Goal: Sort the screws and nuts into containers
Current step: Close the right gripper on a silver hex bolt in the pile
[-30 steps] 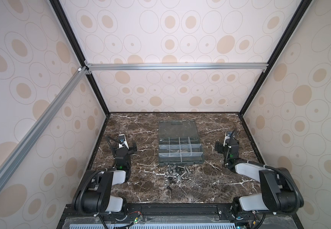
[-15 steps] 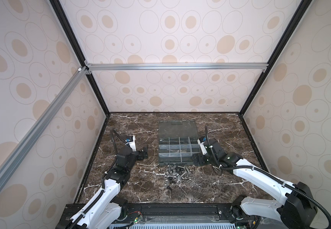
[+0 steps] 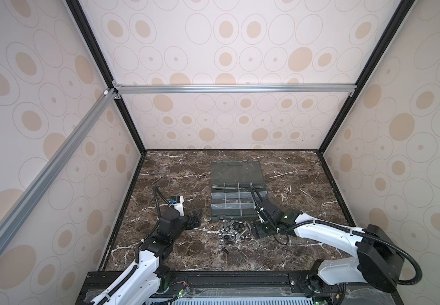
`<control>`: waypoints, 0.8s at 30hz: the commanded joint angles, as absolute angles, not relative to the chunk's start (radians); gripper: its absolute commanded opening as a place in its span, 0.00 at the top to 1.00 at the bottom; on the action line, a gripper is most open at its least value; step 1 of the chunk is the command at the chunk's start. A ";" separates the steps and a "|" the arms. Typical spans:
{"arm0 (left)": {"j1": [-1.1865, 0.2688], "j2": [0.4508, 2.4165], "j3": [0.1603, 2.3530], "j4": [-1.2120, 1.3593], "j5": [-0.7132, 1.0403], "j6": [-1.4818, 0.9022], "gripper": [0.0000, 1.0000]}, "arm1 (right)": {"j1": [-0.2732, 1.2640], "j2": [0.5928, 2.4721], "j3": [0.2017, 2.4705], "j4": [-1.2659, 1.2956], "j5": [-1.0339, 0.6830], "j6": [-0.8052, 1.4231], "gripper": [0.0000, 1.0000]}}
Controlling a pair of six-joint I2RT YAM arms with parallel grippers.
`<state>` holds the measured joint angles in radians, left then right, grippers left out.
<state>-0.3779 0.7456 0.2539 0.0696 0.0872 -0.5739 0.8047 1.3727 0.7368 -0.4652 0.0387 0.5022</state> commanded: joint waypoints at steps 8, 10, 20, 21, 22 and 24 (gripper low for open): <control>-0.414 0.785 0.232 0.136 0.123 -0.655 0.08 | 0.826 1.449 0.767 -0.437 0.025 0.520 0.43; -0.417 0.791 0.232 0.144 0.122 -0.657 0.08 | 0.827 1.456 0.777 -0.434 0.020 0.515 0.44; -0.430 0.820 0.244 0.158 0.118 -0.667 0.08 | 0.826 1.507 0.808 -0.415 0.004 0.497 0.51; -0.430 0.821 0.244 0.161 0.118 -0.669 0.08 | 0.827 1.512 0.810 -0.415 0.006 0.496 0.52; -0.432 0.823 0.243 0.162 0.117 -0.672 0.08 | 0.826 1.519 0.811 -0.417 0.006 0.494 0.53; -0.435 0.827 0.242 0.166 0.118 -0.674 0.08 | 0.827 1.529 0.816 -0.419 0.009 0.492 0.56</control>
